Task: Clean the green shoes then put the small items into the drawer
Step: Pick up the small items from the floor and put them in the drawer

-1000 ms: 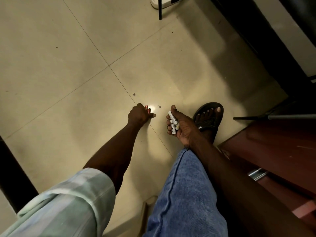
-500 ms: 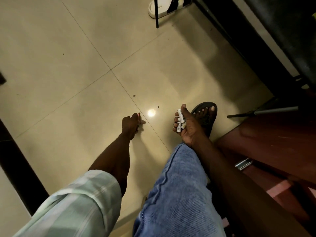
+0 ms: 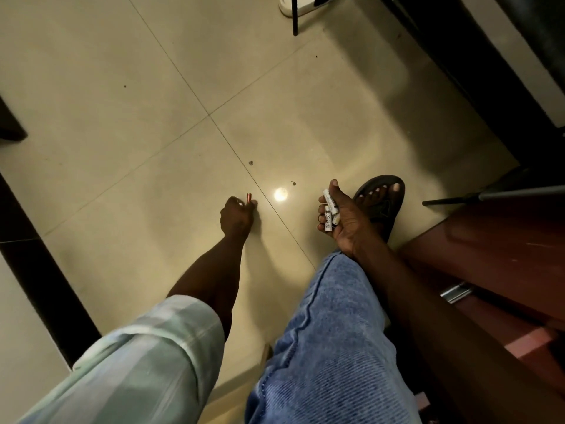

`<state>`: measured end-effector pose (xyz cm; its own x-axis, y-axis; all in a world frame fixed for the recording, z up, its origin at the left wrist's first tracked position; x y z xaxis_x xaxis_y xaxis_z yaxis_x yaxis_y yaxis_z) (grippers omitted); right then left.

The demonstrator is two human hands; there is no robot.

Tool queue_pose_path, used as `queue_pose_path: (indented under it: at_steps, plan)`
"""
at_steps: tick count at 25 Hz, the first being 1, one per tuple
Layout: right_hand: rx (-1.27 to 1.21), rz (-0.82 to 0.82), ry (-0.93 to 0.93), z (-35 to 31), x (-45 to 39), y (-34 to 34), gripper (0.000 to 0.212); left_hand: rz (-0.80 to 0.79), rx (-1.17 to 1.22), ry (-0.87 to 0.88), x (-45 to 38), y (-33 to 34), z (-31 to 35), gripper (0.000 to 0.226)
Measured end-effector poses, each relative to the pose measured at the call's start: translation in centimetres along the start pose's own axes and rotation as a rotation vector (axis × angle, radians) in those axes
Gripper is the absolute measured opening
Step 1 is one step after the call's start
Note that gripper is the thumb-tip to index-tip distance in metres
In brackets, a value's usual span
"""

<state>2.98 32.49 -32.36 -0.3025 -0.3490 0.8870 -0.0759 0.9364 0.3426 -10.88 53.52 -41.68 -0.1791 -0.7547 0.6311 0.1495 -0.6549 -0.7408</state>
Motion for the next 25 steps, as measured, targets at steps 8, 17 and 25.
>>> queue_pose_path:
  at_steps: [8, 17, 25]
  plan:
    - [-0.048, 0.024, -0.022, -0.3, 0.6, -0.2, 0.043, -0.282, 0.260, -0.018, -0.2, 0.5, 3.4, 0.023]
    - [-0.388, -0.018, -0.291, -4.3, 17.8, 0.2, 0.041, -0.814, 1.040, 0.187, 20.6, -10.4, 13.7, 0.030]
    - [-0.462, -0.083, -0.528, -0.5, 42.3, -4.9, 0.032, -1.221, 0.966, 0.324, 47.9, -16.3, 17.6, 0.019]
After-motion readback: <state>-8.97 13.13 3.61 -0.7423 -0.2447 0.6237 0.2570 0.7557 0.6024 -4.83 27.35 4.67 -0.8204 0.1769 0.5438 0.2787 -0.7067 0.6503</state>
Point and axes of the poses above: each hand's wrist, its own x-axis away from the middle knuckle, its own y-axis out of the palm, z = x × y, the point moved 6 cm from there along -x, towards the middle knuckle, and after that the axes turned 11 degrees about -x, right-handed, at the moved point
